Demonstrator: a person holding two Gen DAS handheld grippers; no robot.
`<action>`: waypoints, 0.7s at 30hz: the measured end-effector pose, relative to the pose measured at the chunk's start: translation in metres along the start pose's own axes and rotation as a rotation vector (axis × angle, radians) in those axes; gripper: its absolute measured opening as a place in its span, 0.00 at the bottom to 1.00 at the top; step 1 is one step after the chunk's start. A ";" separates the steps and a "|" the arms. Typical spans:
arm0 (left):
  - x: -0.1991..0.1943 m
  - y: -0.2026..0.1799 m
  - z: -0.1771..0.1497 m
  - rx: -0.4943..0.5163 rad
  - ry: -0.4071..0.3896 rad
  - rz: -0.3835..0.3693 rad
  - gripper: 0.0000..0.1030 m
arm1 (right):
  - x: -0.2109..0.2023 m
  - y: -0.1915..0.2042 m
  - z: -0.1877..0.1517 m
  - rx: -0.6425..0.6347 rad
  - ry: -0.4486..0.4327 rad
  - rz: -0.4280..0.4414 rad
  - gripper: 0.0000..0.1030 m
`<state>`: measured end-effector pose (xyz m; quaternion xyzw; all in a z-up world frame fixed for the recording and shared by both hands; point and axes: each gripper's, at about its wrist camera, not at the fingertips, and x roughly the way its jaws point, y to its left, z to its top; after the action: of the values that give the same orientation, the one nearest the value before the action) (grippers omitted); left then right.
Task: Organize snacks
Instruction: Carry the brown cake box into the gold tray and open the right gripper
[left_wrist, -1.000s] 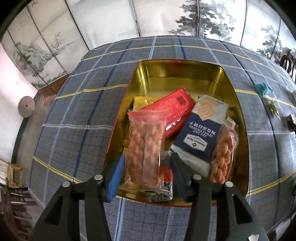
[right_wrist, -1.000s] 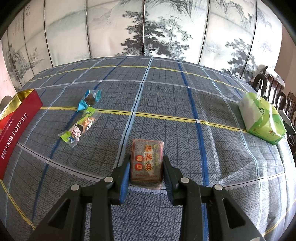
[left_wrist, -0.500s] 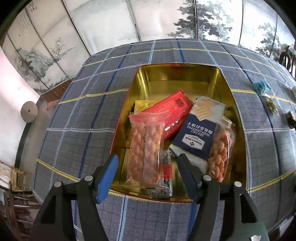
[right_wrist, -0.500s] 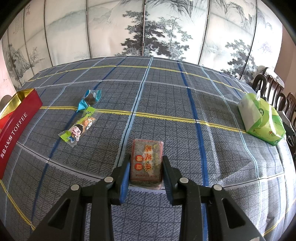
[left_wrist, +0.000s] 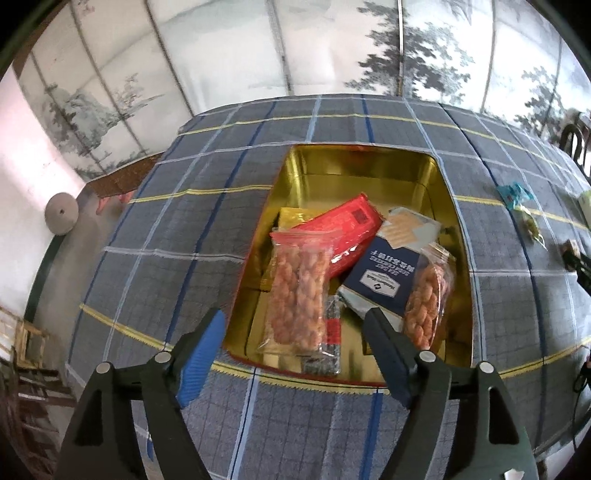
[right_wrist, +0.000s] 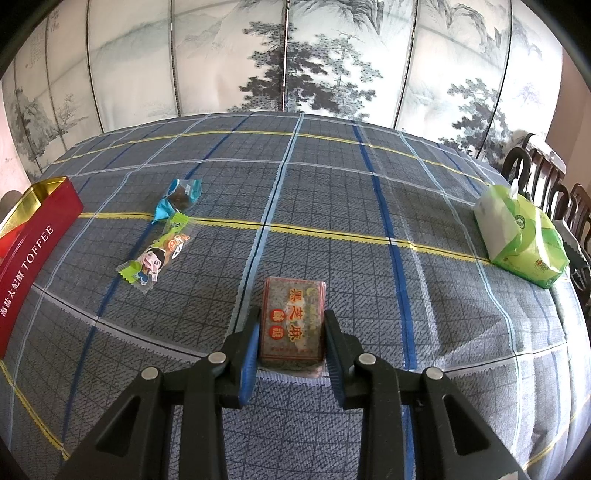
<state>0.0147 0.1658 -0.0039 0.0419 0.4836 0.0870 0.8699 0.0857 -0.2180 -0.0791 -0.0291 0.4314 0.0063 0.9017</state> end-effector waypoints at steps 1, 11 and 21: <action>-0.002 0.001 -0.001 -0.010 -0.005 0.005 0.75 | 0.000 0.000 0.000 0.005 0.001 -0.003 0.31; -0.016 0.005 -0.009 -0.037 -0.029 0.006 0.84 | -0.003 0.006 0.002 0.031 0.021 -0.039 0.30; -0.022 0.025 -0.017 -0.086 -0.032 0.005 0.91 | -0.031 0.039 0.011 0.021 -0.013 0.037 0.30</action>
<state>-0.0135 0.1855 0.0095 0.0071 0.4653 0.1094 0.8783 0.0733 -0.1777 -0.0502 -0.0115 0.4261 0.0184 0.9044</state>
